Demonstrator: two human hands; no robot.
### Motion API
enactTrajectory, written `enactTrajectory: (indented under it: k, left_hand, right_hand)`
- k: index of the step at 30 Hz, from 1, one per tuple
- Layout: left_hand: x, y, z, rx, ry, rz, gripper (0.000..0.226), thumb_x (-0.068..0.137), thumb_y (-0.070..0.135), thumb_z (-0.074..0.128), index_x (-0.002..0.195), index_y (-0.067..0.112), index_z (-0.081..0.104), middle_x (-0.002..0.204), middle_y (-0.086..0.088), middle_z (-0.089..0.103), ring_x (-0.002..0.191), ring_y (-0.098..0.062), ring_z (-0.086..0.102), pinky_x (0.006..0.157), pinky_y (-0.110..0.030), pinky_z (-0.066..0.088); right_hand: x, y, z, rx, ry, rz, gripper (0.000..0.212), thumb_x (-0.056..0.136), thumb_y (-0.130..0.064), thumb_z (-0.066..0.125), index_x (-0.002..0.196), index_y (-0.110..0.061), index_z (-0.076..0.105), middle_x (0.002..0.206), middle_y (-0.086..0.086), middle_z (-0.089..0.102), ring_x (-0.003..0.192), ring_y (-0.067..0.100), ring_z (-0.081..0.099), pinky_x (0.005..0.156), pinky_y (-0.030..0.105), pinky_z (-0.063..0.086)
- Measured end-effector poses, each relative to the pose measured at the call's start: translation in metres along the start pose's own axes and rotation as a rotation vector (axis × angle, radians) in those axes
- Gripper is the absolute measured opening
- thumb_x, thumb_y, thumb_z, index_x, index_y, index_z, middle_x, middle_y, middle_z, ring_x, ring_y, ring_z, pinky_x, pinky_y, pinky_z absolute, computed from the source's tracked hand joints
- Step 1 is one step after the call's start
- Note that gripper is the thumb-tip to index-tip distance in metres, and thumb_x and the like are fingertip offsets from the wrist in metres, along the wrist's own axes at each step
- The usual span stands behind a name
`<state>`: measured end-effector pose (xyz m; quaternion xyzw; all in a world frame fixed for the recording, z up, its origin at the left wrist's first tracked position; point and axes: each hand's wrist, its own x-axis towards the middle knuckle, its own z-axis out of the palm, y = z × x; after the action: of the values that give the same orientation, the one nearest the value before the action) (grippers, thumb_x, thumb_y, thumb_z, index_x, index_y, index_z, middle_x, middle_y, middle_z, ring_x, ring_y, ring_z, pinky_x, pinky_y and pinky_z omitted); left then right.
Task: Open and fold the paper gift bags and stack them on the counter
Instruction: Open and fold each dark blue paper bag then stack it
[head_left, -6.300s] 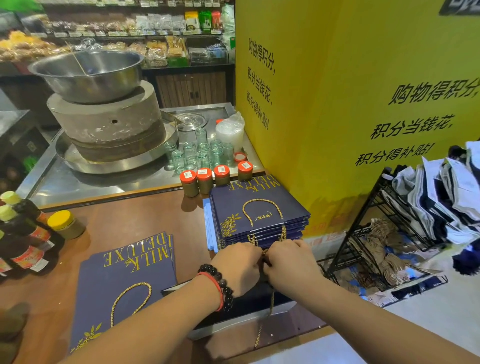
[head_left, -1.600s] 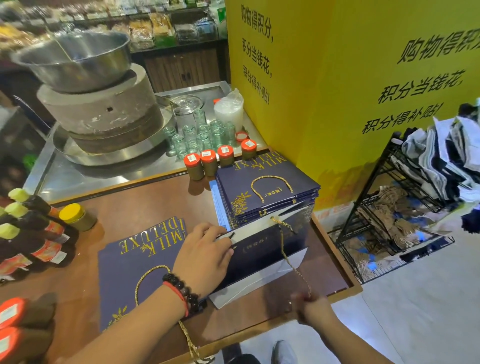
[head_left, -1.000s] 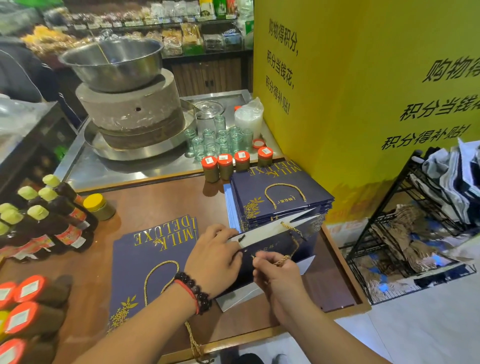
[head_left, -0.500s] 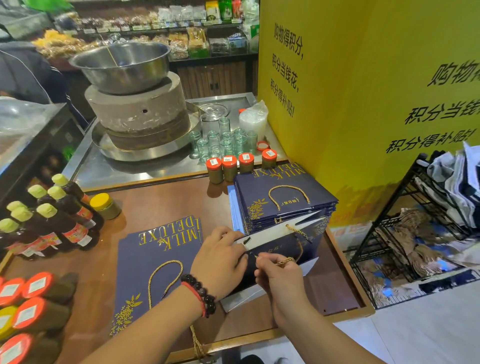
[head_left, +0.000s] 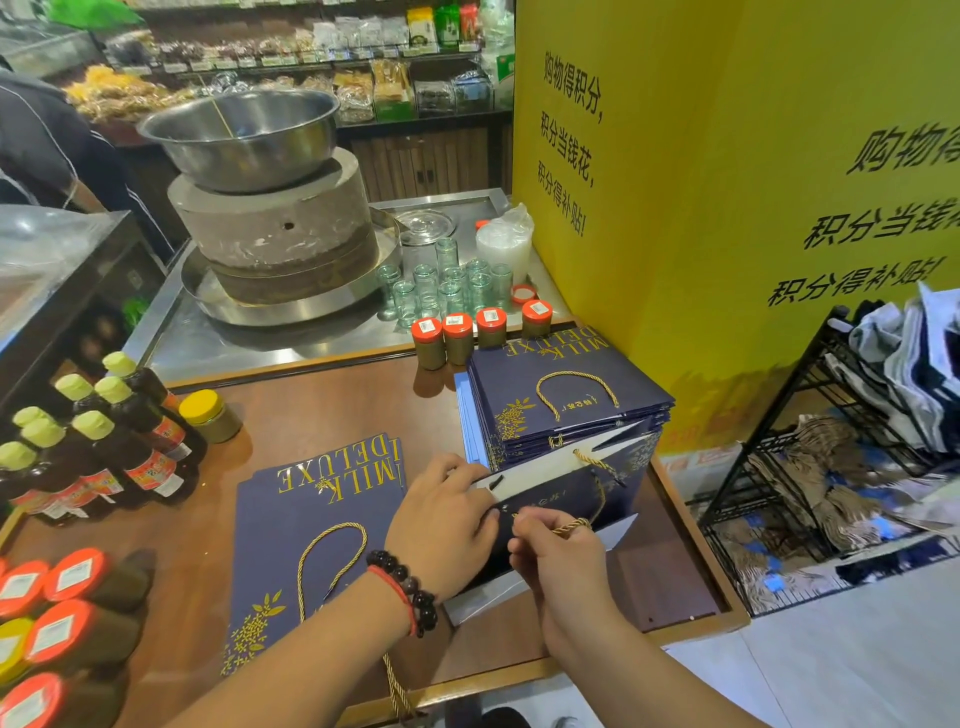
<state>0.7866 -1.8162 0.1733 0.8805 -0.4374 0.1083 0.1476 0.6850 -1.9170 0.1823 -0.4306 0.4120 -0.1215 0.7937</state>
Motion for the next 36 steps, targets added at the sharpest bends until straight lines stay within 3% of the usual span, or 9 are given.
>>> enactTrajectory:
  k: [12,20,27,32,36]
  left_hand:
    - [-0.0005,0.0006,0.0005,-0.017,-0.019,-0.019,0.041,0.084,0.036,0.038,0.076,0.020,0.075,0.107,0.008,0.067,0.103,-0.017,0.044,0.080,-0.041,0.053]
    - [-0.0008,0.0003,0.0044,-0.030,-0.010,-0.028,0.039,0.082,0.035,0.039,0.075,0.021,0.075,0.106,0.010,0.067,0.102,-0.016,0.041,0.077,-0.041,0.052]
    - [-0.0019,-0.0003,0.0033,-0.039,-0.029,-0.029,0.038,0.084,0.035,0.040,0.075,0.022,0.074,0.107,0.009,0.066,0.102,-0.016,0.042,0.078,-0.042,0.052]
    - [-0.0007,0.0025,-0.0007,-0.032,-0.086,-0.055,0.044,0.086,0.038,0.034,0.083,0.023,0.075,0.114,0.010,0.064,0.108,-0.015,0.042,0.087,-0.040,0.048]
    - [-0.0012,0.0020,0.0008,-0.033,-0.053,-0.049,0.043,0.085,0.038,0.035,0.078,0.024,0.075,0.110,0.010,0.066,0.104,-0.014,0.041,0.083,-0.040,0.051]
  right_hand:
    - [-0.0006,0.0012,0.0011,0.108,-0.019,0.007,0.009,0.091,0.003,0.060,0.099,-0.002,0.063,0.076,0.012,0.066,0.068,0.017,0.062,0.067,0.026,0.057]
    - [0.0012,0.0042,0.0042,0.085,-0.007,-0.002,0.012,0.086,0.007,0.064,0.097,0.004,0.063,0.067,0.011,0.067,0.062,0.015,0.064,0.064,0.021,0.058]
    - [-0.0009,0.0072,0.0029,0.051,-0.028,-0.023,0.008,0.086,0.009,0.063,0.091,0.003,0.063,0.062,0.009,0.065,0.059,0.015,0.061,0.063,0.024,0.055]
    - [-0.0010,0.0059,0.0018,0.042,-0.015,-0.063,0.007,0.087,0.006,0.064,0.092,0.002,0.064,0.065,0.011,0.065,0.062,0.017,0.061,0.065,0.027,0.054]
    - [0.0007,0.0067,0.0016,0.010,-0.020,-0.057,0.008,0.087,0.006,0.063,0.094,0.003,0.064,0.065,0.011,0.065,0.060,0.016,0.059,0.064,0.027,0.054]
